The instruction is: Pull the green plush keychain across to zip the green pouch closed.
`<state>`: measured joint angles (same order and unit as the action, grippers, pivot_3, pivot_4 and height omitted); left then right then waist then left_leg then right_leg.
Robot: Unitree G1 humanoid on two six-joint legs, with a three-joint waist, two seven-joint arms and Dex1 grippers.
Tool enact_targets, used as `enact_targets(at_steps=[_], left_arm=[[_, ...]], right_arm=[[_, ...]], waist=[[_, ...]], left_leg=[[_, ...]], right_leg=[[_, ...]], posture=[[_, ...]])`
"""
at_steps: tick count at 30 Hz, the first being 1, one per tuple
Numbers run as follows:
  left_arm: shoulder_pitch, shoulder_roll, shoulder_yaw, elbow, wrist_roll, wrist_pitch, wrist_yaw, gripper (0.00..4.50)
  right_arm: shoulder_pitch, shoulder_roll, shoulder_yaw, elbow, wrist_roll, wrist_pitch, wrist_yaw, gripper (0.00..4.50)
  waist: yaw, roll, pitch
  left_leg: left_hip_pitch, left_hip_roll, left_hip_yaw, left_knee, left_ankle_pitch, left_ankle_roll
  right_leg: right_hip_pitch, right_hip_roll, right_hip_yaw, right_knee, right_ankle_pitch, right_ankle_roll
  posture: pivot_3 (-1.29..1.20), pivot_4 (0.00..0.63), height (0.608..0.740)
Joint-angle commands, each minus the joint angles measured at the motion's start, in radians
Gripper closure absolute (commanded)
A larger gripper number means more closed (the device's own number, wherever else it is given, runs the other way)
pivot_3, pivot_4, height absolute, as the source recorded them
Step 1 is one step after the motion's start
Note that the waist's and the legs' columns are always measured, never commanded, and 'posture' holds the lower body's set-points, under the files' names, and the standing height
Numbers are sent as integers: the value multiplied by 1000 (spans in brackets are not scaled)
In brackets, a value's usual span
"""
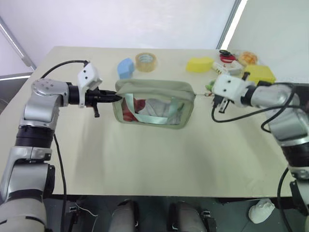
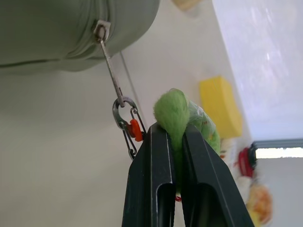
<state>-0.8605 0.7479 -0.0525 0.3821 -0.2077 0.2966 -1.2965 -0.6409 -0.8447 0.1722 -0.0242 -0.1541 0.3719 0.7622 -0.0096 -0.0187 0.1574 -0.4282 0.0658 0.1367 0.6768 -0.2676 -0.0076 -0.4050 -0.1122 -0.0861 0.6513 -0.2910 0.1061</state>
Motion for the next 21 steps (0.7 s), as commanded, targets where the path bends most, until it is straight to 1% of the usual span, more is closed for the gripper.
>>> enact_targets(at_steps=[1, 6, 8, 11, 13, 17, 20, 21], left_arm=[[6, 7, -12, 3, 11, 7, -3, 4500], [19, 13, -9, -19, 6, 18, -4, 4500], [24, 16, -8, -29, 5, 21, -3, 4500], [28, 15, -8, -39, 4, 27, 0, 4500], [33, 16, -6, -48, 2, 33, 1, 4500], [39, 13, -1, -58, 4, 41, 19, 4500], [13, 24, 45, -54, -53, 116, 11, 3381], [8, 31, 59, -57, -74, 145, 6, 2896]], right_arm=[[74, 75, 1, 22, -13, 2, -71, 4439], [116, 209, 48, 36, -18, 2, -117, 4439], [136, 215, 86, 50, -52, -32, -115, 4439], [156, 185, 121, 92, -111, -100, -114, 4439], [151, 181, 90, 95, -100, -107, -117, 4439], [114, 203, -46, 31, 36, -18, -81, 4439], [105, 145, -232, -165, 308, 232, 80, 3399], [108, 122, -271, -214, 370, 302, 114, 2901]], waist=[[1, 0, 0], [-3, 0, 0], [-1, 0, 0], [-1, 0, 0], [-2, 0, -1], [0, 0, -1], [2, 1, 0], [2, 2, 1]], left_leg=[[0, 0, 0, 0, 0, 0], [0, 0, 0, 0, 0, 0], [1, 0, 0, 0, 0, 0], [1, 0, 0, 0, 0, 0], [1, 0, -1, 0, 0, 0], [2, 0, -1, 0, 0, 0], [1, 0, -1, 0, 0, 0], [1, 0, -1, 0, 0, 0]], right_leg=[[0, 0, 0, 0, 0, 0], [0, 0, 0, 0, 0, 0], [1, 0, 0, 0, 0, 0], [1, 0, 0, 0, 0, 0], [2, 0, 0, 0, 0, 0], [2, 0, 0, 0, 0, 0], [2, 0, 0, 0, 0, 0], [2, 0, 0, 0, 0, 0]], posture=[[0, 150, 740], [0, 150, 740], [0, 150, 740], [0, 150, 740], [0, 150, 740], [0, 150, 740], [0, 150, 740], [0, 150, 740]])
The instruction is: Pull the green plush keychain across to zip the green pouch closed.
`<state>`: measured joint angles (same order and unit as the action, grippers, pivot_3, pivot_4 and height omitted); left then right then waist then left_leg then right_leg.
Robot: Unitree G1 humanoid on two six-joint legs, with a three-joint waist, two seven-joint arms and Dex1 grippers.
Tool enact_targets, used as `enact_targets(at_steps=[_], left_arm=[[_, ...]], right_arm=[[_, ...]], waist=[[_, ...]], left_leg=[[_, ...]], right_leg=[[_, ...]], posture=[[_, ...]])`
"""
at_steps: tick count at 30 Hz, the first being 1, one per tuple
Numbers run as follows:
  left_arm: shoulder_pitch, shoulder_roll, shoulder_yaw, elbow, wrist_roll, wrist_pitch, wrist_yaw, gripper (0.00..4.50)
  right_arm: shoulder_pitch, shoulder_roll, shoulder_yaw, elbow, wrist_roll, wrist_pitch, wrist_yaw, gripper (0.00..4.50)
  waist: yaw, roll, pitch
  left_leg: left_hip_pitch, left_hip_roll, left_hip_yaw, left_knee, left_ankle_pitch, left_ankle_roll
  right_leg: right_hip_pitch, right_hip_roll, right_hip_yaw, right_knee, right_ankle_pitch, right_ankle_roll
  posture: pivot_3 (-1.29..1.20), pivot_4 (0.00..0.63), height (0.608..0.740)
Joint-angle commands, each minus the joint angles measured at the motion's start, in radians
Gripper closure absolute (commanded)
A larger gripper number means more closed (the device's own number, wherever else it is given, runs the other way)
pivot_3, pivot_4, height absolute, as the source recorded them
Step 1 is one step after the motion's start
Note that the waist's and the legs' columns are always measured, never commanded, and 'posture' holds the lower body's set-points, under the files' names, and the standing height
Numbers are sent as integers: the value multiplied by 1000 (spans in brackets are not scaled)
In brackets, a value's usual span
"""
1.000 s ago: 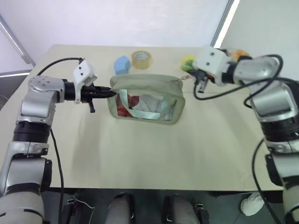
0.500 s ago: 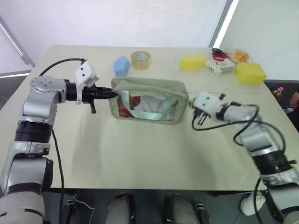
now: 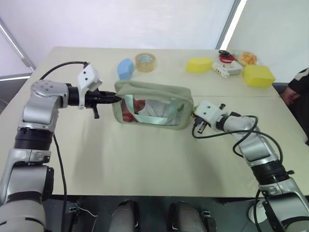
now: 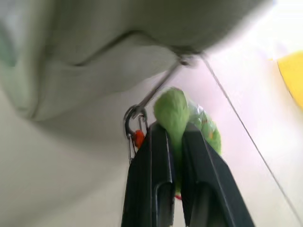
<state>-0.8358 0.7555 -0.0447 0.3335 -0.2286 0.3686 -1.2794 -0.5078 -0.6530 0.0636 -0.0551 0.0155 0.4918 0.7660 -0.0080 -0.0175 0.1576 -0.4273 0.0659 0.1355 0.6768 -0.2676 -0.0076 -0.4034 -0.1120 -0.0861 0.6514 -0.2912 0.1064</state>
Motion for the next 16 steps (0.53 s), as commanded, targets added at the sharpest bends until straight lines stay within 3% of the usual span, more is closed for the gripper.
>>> enact_targets(at_steps=[1, 5, 6, 10, 16], left_arm=[[-17, 31, 62, -12, -67, 91, -13, 2347], [18, 101, 135, -41, -133, 189, -19, 195], [29, 114, 145, -50, -144, 201, -20, 31], [59, 157, 197, -76, -154, 227, 41, 31], [109, 157, 213, -158, -199, 275, 64, 31]], right_arm=[[-16, -96, -186, -222, 239, 229, 132, 2391], [-23, -196, -312, -410, 486, 514, 194, 252], [-33, -202, -329, -435, 527, 559, 186, 50], [-74, -197, -325, -523, 610, 660, 113, 50], [-86, -168, -294, -508, 598, 662, -3, 50]], waist=[[0, 0, 0], [-8, 0, 0], [-10, 0, 0], [-5, 0, 1], [14, 0, 0]], left_leg=[[0, 0, 0, 0, 0, 0], [0, 0, -1, -1, 0, 0], [0, 0, -1, -1, 0, 0], [1, 1, -1, -2, 0, 0], [-1, -1, -1, -1, -1, 2]], right_leg=[[0, 0, 0, 0, 0, 0], [0, 0, 0, 0, 0, 0], [-1, 0, 0, 0, 0, 0], [-1, 1, 1, 0, 0, 0], [-1, -1, 1, -1, 0, 0]], posture=[[0, 150, 740], [0, 150, 740], [0, 150, 740], [0, 150, 740], [0, 150, 740]])
